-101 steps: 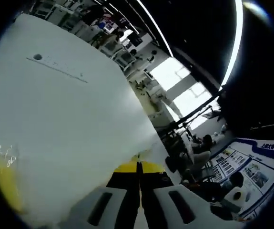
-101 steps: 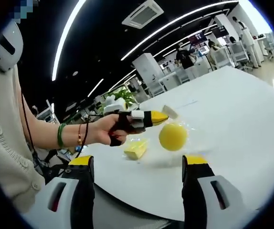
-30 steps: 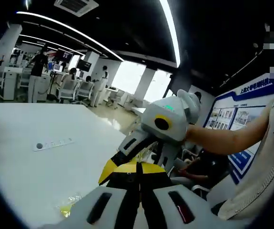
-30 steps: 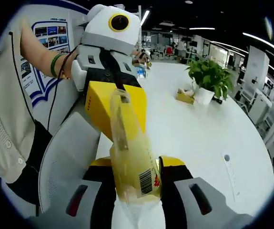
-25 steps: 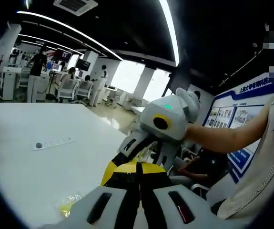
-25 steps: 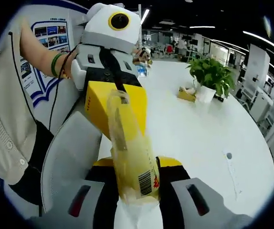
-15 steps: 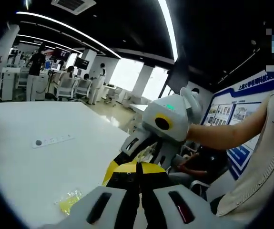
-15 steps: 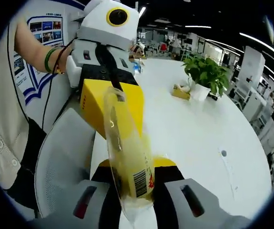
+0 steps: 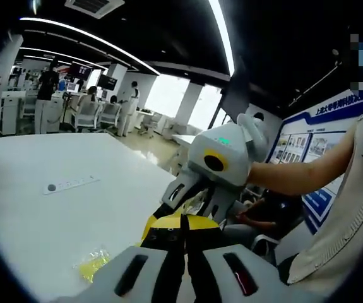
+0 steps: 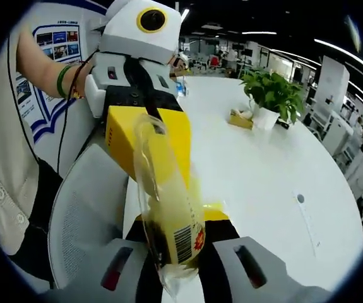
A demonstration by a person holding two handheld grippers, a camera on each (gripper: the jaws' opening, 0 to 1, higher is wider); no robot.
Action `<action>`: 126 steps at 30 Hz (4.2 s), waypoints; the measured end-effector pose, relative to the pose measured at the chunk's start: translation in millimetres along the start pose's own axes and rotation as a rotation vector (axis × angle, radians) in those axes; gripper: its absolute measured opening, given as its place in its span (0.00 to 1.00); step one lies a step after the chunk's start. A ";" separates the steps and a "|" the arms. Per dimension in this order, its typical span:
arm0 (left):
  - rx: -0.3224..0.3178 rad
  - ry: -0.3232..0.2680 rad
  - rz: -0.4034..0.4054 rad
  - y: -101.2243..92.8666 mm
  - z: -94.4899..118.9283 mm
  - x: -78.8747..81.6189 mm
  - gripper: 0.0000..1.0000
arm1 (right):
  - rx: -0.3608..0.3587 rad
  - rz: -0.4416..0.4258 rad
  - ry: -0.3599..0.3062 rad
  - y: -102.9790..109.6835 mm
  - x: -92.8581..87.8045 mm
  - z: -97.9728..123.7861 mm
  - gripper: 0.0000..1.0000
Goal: Compare the silicone blocks by pressing each to a similar depth, holding the contact briefly, and releasing to observe deformation and rebound differences across the visible hardness samples.
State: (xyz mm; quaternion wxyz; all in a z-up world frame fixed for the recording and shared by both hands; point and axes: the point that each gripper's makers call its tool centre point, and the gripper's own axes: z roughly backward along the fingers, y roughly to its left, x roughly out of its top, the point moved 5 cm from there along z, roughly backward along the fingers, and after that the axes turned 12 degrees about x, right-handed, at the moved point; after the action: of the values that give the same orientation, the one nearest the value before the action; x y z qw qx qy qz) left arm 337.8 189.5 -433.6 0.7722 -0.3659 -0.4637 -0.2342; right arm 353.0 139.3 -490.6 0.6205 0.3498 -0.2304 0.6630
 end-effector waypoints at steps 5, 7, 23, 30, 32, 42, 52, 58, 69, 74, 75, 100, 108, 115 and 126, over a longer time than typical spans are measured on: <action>0.001 0.008 -0.003 -0.6 -0.4 -1.1 0.00 | 0.026 -0.017 0.007 1.3 -1.6 -0.9 0.11; 0.002 0.012 -0.006 -0.6 -1.1 -1.7 0.00 | 0.030 -0.015 0.010 0.8 -2.5 -1.1 0.11; 0.000 0.022 -0.017 -3.1 -5.7 -2.2 0.00 | 0.040 -0.026 0.032 3.4 -6.0 0.9 0.09; -0.002 0.016 -0.015 -5.2 -5.7 -1.6 0.00 | 0.034 -0.009 0.039 5.3 -5.3 2.7 0.09; 0.000 0.015 -0.017 -6.0 -5.3 -1.2 0.00 | 0.032 -0.004 0.039 5.7 -4.6 3.2 0.09; 0.003 0.007 -0.013 -8.6 -2.2 -0.1 0.00 | 0.037 0.009 0.050 8.2 -2.3 4.4 0.10; 0.003 0.013 -0.006 -10.5 -0.4 0.0 0.00 | 0.062 -0.019 0.035 10.7 -1.4 4.1 0.14; 0.002 0.012 -0.010 -11.6 2.9 0.8 0.00 | 0.062 0.011 0.029 12.0 1.8 3.6 0.16; 0.007 0.000 0.020 -9.3 7.3 0.9 0.00 | 0.084 0.009 0.008 12.2 5.5 0.1 0.19; 0.006 0.002 0.030 -9.2 8.5 -0.2 0.00 | 0.091 0.011 0.012 13.4 5.6 -1.3 0.20; 0.006 0.004 0.029 -9.3 8.7 -0.5 0.00 | 0.093 0.009 0.013 13.6 5.5 -1.6 0.20; 0.008 -0.004 0.093 -6.5 12.8 -6.8 0.00 | 0.100 0.037 0.011 17.2 5.0 -7.6 0.24; 0.040 -0.015 0.184 2.4 11.2 -11.2 0.00 | 0.071 0.044 0.008 13.6 2.0 -7.7 0.30; 0.046 -0.001 0.241 6.7 5.7 -24.4 0.00 | -0.021 0.035 -0.056 13.9 -5.6 8.4 0.41; 0.052 0.001 0.313 2.5 -22.8 -35.4 0.00 | -0.164 -0.074 -0.214 35.9 -48.3 45.1 0.53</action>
State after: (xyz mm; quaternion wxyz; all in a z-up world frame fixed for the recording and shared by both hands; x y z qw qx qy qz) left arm 335.7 174.0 -472.8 0.8087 -0.4134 -0.4066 -0.0992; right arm 325.0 69.6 -493.0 0.6428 0.3748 -0.3359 0.5775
